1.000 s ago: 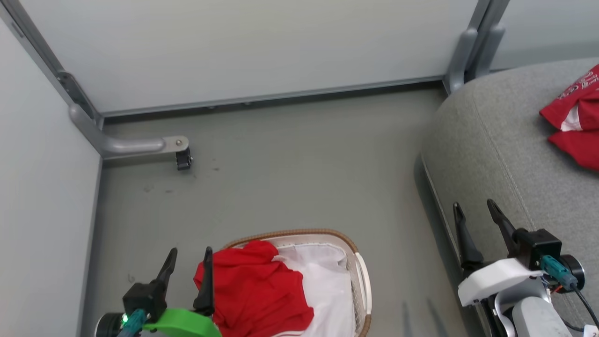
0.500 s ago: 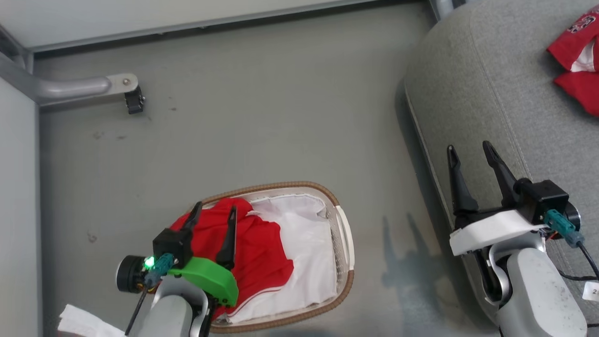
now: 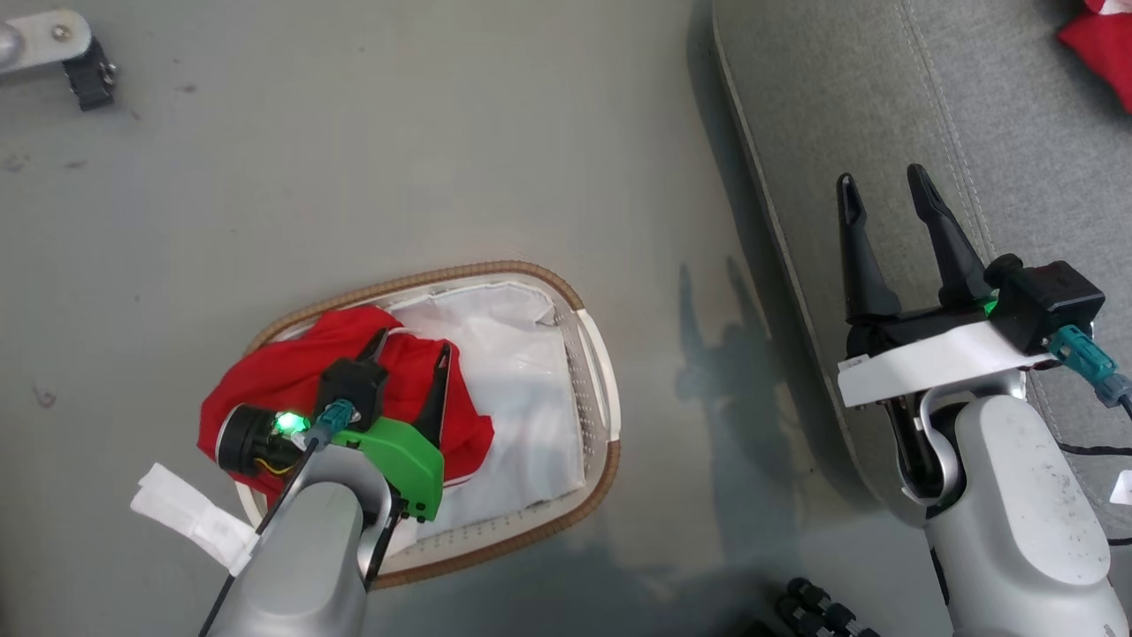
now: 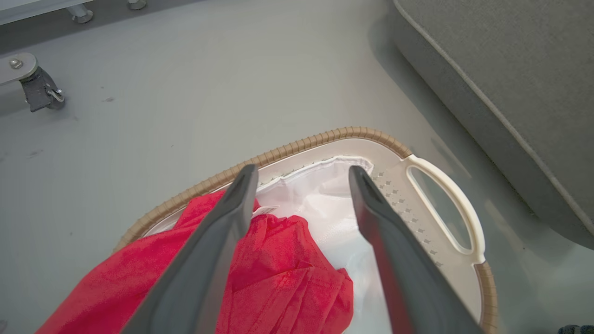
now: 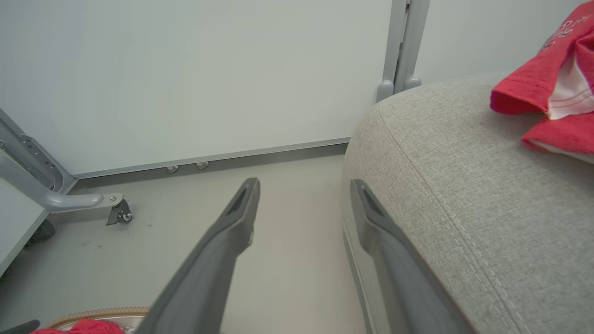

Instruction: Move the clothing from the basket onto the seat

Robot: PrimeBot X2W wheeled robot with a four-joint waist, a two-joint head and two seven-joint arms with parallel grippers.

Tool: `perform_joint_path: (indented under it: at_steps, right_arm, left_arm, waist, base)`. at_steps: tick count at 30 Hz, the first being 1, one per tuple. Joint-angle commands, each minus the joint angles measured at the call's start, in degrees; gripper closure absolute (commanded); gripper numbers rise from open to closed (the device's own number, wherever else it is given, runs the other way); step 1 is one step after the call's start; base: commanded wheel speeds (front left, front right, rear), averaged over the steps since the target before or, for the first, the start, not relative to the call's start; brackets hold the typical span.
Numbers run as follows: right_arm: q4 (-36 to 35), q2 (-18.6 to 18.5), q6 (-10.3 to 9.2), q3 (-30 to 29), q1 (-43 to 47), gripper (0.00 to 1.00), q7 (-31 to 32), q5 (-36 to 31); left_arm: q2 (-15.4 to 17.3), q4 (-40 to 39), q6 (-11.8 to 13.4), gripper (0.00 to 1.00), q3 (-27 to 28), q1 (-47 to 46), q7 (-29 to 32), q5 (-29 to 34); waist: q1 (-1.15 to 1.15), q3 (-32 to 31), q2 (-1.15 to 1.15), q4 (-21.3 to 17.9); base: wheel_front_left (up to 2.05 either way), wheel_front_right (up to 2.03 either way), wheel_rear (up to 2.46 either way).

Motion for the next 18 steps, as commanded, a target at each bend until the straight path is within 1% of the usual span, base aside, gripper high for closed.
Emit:
perform_joint_path:
  at_steps: [1,5,6,10,14,18]
  right_arm:
    - [-0.36,0.0,-0.08,0.1,-0.97,0.0,-0.11,0.47]
    - [-0.94,-0.01,-0.08,-0.01,-1.79,0.0,-0.11,1.96]
    - [-1.18,0.01,-0.08,0.26,-2.15,0.0,-0.11,2.64]
    - [-1.7,-0.01,-0.08,1.11,-2.96,0.0,-0.11,3.61]
    - [-2.29,0.01,-0.08,2.0,-3.81,0.0,-0.11,4.61]
    - [-2.65,-0.01,-0.08,2.79,-4.53,0.0,-0.11,5.3]
  left_arm:
    - [1.15,1.53,-0.14,0.0,-0.82,-1.95,-0.05,0.62]
    - [2.18,7.41,-0.16,0.0,-4.49,-5.54,-0.05,0.23]
    - [2.83,10.99,-0.16,0.0,-6.3,-7.03,-0.04,-0.03]
    - [3.61,17.09,-0.16,0.0,-9.03,-10.71,0.46,-0.4]
    - [4.69,21.96,-0.16,0.0,-11.05,-13.54,2.69,-0.11]
    - [5.6,24.88,-0.16,0.0,-13.19,-15.94,5.76,0.77]
  waist:
    - [-0.01,5.68,0.0,-4.26]
    - [-0.01,8.48,0.0,-5.61]
    - [-0.01,9.73,0.0,-6.17]
    - [-0.01,11.94,0.0,-7.25]
    - [-0.01,13.89,0.0,-8.3]
    - [-0.01,15.38,0.0,-8.88]
  base:
    - [0.0,0.0,0.0]
    - [0.0,0.0,0.0]
    - [0.0,0.0,0.0]
    - [0.0,0.0,0.0]
    - [0.0,0.0,0.0]
    - [0.0,0.0,0.0]
